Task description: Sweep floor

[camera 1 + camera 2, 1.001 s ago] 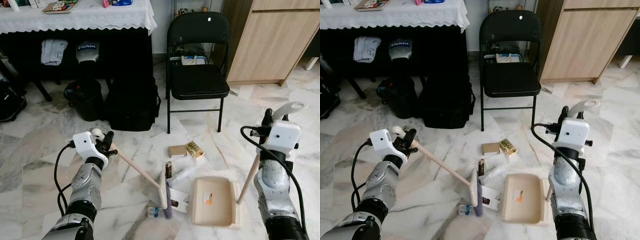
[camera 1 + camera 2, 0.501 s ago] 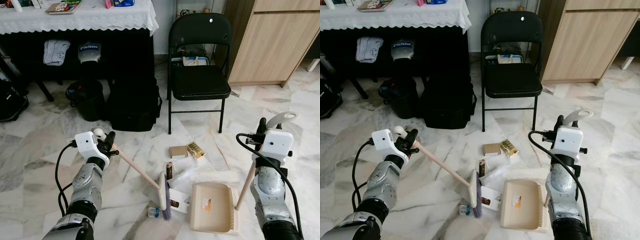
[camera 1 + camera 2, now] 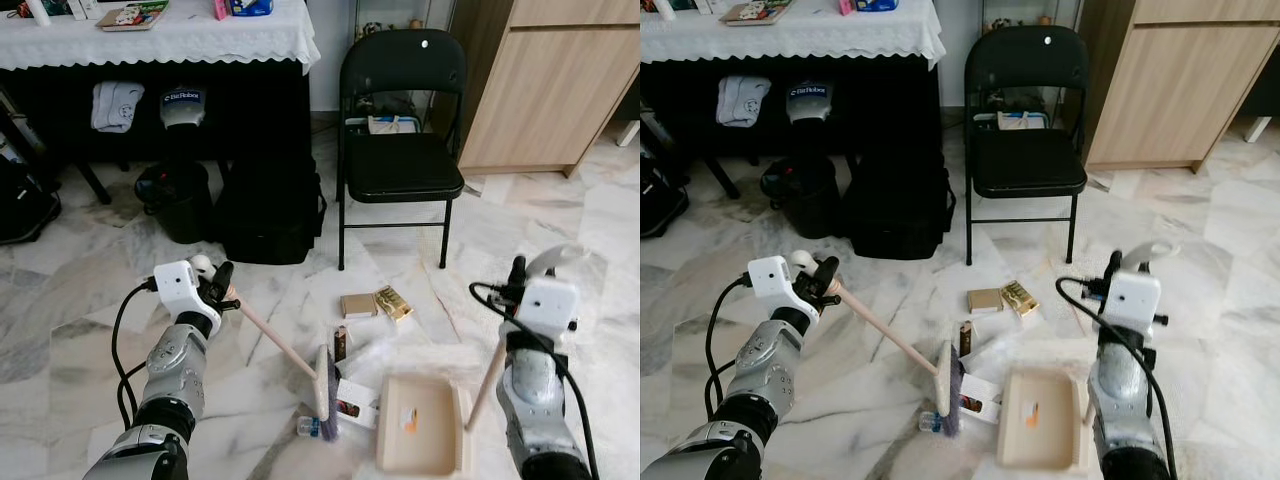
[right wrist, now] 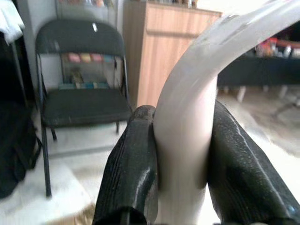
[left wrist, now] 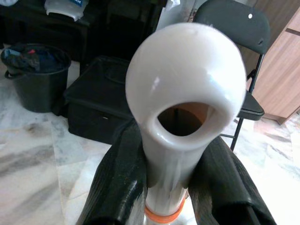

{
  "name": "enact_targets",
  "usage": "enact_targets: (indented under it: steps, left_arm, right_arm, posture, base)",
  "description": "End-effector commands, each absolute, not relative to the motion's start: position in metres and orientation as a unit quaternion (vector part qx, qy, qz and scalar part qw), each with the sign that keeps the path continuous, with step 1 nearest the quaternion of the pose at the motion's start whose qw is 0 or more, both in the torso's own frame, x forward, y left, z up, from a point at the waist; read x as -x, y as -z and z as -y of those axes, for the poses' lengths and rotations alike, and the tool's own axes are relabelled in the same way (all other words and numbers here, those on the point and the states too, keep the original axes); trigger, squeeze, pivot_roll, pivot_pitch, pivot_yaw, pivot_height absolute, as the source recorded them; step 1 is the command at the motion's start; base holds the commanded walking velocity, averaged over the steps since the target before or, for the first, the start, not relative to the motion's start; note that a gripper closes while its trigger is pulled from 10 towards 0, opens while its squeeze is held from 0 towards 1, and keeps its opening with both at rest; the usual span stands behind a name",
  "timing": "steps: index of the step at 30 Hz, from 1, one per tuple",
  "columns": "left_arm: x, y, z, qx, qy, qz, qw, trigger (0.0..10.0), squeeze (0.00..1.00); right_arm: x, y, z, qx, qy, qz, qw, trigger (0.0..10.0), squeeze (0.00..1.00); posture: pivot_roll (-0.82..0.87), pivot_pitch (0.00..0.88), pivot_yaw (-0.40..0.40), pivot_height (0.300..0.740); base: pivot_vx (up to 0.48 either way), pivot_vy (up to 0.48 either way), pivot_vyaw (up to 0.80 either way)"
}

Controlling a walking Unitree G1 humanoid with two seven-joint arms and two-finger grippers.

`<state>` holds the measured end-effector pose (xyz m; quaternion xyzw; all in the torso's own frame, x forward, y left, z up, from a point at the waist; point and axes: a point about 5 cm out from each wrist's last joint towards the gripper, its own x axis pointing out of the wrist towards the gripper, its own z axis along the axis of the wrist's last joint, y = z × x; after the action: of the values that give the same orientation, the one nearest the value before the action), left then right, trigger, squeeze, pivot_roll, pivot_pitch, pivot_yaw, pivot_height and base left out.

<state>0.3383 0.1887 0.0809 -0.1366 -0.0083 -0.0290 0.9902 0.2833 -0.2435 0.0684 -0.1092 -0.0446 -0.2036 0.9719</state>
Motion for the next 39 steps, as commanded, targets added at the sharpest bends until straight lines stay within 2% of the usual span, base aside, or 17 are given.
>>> enact_targets:
  steps: [1, 23, 30, 32, 36, 39]
  left_arm:
    - [-0.340, -0.087, -0.192, 0.130, 0.027, 0.025, 0.991, 10.0, 0.00]
    - [-0.341, -0.087, -0.188, 0.123, 0.030, 0.028, 0.992, 10.0, 0.00]
    - [-0.350, -0.118, -0.196, 0.078, 0.011, 0.097, 0.992, 10.0, 0.00]
    - [-0.353, -0.137, -0.200, 0.039, 0.010, 0.137, 0.990, 10.0, 0.00]
    - [-0.354, -0.141, -0.202, 0.022, 0.011, 0.144, 0.989, 10.0, 0.00]
    - [-0.353, -0.139, -0.208, -0.024, 0.011, 0.135, 0.990, 10.0, 0.00]
  right_arm:
    - [-0.281, -0.067, 0.247, 0.104, 0.213, 0.047, 0.970, 10.0, 0.00]
    - [-0.281, -0.063, 0.245, 0.106, 0.206, 0.058, 0.971, 10.0, 0.00]
    - [-0.279, -0.063, 0.246, 0.107, 0.207, 0.059, 0.971, 10.0, 0.00]
    - [-0.278, -0.063, 0.248, 0.108, 0.208, 0.060, 0.970, 10.0, 0.00]
    - [-0.278, -0.063, 0.248, 0.109, 0.207, 0.060, 0.970, 10.0, 0.00]
    - [-0.278, -0.062, 0.247, 0.108, 0.206, 0.059, 0.971, 10.0, 0.00]
  posture:
    - [-0.01, 0.004, 0.034, 0.740]
    - [-0.01, 0.000, 0.035, 0.740]
    - [-0.02, 0.012, 0.034, 0.740]
    - [-0.02, 0.015, 0.032, 0.740]
    - [-0.02, 0.015, 0.032, 0.740]
    - [-0.02, 0.016, 0.033, 0.740]
  base:
    - [0.000, 0.000, 0.00]
    - [0.000, 0.000, 0.00]
    - [0.000, 0.000, 0.00]
    - [0.000, 0.000, 0.00]
    - [0.000, 0.000, 0.00]
    - [0.000, 0.000, 0.00]
